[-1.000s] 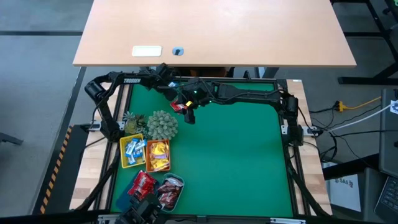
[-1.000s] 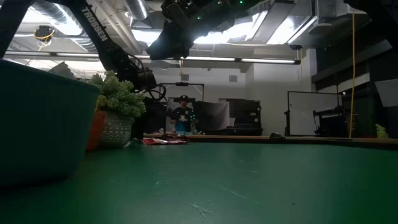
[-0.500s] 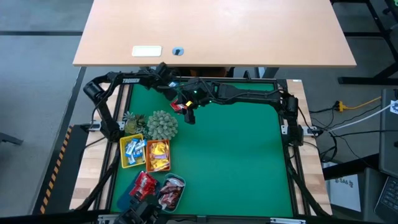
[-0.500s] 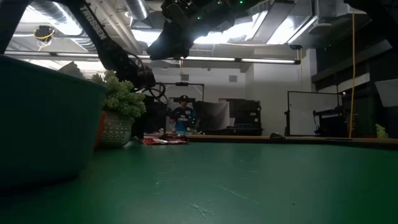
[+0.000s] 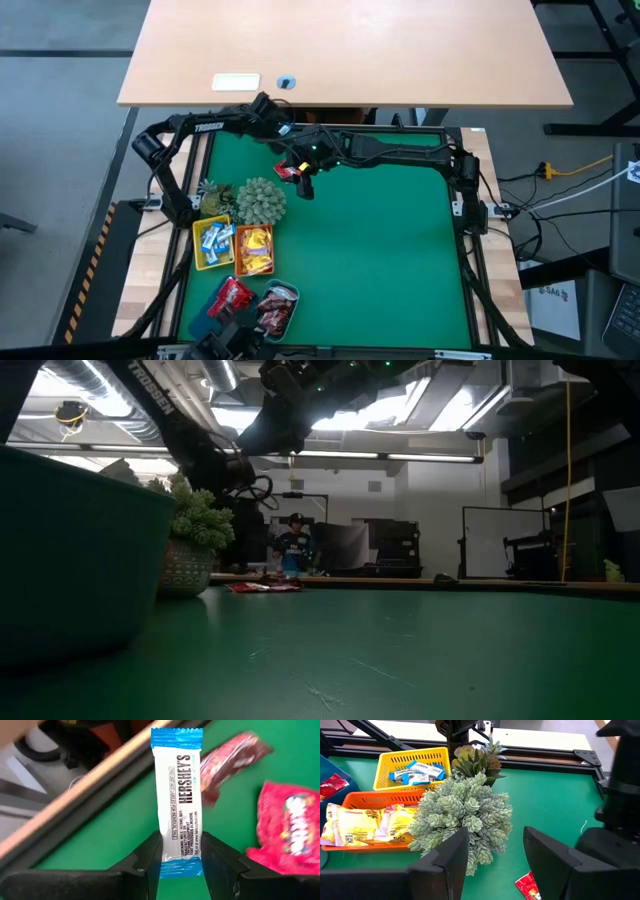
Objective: Sort candy
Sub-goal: Put the white chocolate into the yellow basket
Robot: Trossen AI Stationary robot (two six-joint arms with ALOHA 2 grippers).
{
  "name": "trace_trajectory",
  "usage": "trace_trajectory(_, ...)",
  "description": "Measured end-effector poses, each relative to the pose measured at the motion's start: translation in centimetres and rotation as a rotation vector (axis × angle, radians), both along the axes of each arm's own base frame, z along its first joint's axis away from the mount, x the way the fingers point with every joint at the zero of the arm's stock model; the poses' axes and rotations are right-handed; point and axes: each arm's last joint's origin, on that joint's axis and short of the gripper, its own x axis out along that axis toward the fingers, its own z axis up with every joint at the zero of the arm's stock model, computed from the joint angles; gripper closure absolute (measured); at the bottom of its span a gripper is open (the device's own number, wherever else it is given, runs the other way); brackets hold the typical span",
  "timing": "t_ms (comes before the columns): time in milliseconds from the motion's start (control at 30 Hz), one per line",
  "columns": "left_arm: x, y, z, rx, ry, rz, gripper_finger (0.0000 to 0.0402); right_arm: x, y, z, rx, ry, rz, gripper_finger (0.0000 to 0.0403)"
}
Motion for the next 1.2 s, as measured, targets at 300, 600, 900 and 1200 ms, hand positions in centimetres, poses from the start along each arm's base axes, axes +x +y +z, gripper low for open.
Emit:
trace_trajectory(300, 0.5, 0.5, 3.2, -0.06, 0.051, -0.013, 0.0286, -0.8, 0.1, 0.5, -0.001, 0.037, -0.01, 0.0215)
trace_trajectory(600, 1.4, -1.6, 6.8, -0.216, 0.173, -0.164, 0.0286, -3.1, 0.1, 2.5, -0.108, 0.12, -0.075, 0.0215)
trace_trajectory(900, 2.2, -7.3, 9.3, -0.465, 0.439, -0.322, 0.0286, -5.1, 0.4, 3.3, -0.146, 0.237, -0.098, 0.0215)
trace_trajectory(1200, 4.1, -13.6, 10.1, -0.52, 0.551, -0.537, 0.0286, -5.5, 0.4, 3.2, -0.142, 0.271, -0.094, 0.0215)
